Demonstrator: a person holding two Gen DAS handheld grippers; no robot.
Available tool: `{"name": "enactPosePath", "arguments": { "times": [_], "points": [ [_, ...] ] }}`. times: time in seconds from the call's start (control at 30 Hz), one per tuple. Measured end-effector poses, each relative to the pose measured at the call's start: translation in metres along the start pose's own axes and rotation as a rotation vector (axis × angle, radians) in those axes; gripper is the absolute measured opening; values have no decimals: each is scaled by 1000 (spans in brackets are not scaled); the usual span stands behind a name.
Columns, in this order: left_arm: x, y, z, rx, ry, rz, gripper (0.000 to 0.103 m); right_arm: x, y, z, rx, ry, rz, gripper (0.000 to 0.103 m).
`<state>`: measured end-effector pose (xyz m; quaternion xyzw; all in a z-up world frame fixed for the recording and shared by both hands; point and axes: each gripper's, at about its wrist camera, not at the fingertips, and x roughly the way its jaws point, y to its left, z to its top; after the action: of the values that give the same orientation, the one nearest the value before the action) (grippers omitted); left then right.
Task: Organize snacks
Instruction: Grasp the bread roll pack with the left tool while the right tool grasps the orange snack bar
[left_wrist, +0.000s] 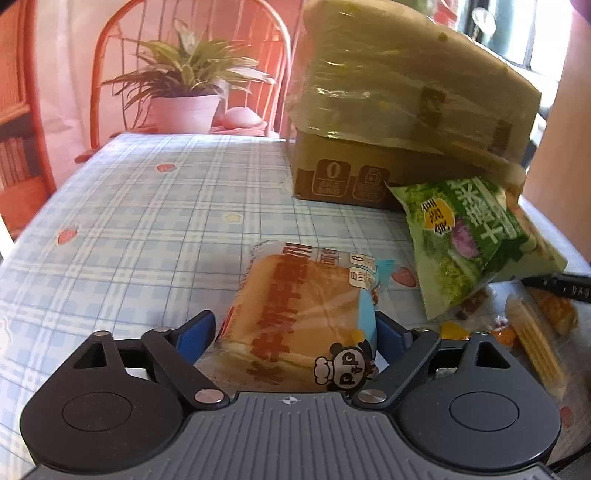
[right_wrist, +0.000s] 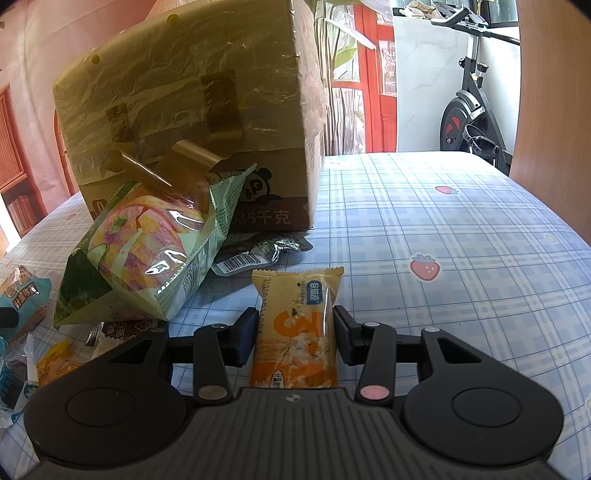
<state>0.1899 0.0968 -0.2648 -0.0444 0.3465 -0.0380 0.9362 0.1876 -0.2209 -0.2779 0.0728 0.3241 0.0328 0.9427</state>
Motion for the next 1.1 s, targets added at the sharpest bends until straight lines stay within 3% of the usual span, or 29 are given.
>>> {"name": "enactPosePath", "arguments": {
  "times": [0.23,1.1],
  "points": [
    [-3,-5,-1,3,-28,11,80,0,0,0,1,-1,1,47],
    [-9,-3,-1,3,-37,16,79,-3,0,-1,30,1,-14,47]
  ]
}}
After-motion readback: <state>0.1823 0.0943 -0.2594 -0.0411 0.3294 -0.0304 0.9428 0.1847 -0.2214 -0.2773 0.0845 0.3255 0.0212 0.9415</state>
